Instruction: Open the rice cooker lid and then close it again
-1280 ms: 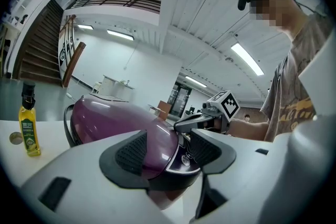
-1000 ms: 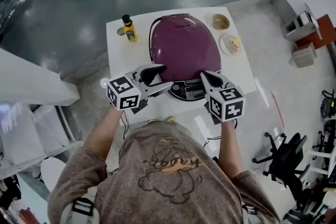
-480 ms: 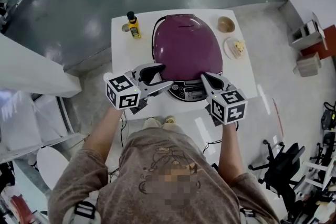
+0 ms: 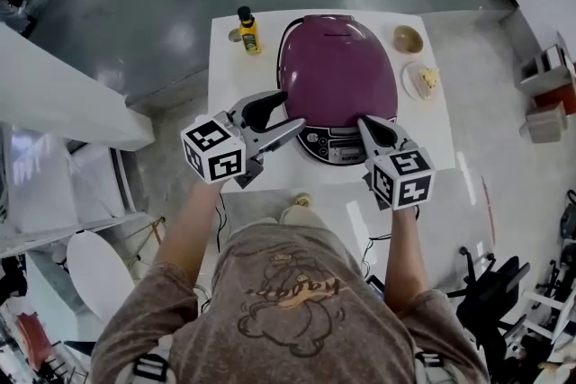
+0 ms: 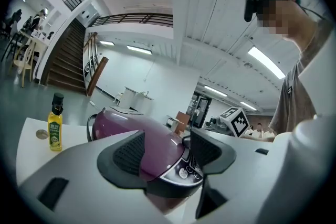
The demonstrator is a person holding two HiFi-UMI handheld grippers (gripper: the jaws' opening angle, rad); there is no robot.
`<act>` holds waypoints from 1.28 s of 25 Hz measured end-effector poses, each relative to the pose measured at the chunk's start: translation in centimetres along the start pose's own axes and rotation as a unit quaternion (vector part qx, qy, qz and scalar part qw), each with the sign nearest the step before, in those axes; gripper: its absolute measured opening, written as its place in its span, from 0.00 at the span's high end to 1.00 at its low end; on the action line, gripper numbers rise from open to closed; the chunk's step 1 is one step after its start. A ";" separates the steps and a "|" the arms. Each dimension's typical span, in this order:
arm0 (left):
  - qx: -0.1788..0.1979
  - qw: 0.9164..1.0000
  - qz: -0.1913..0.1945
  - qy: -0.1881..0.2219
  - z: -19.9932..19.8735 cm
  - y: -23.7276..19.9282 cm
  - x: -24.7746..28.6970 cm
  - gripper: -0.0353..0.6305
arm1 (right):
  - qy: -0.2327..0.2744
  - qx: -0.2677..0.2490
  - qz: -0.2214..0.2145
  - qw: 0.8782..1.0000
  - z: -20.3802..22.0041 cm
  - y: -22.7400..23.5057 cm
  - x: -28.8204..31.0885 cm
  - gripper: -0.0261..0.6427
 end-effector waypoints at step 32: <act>0.032 0.997 -0.044 0.049 3.8 7.1 -14.1 0.53 | 0.170 -0.006 0.120 0.978 5.6 -14.1 -11.9 0.96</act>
Point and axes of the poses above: the fingertips, and each gripper's own axes: x forward along the fingers, y to its right, z out of its underside, the point moved 6 cm from there along -x, backward along the fingers, and after that the axes turned 10 degrees about -z, right-handed, at the moved point
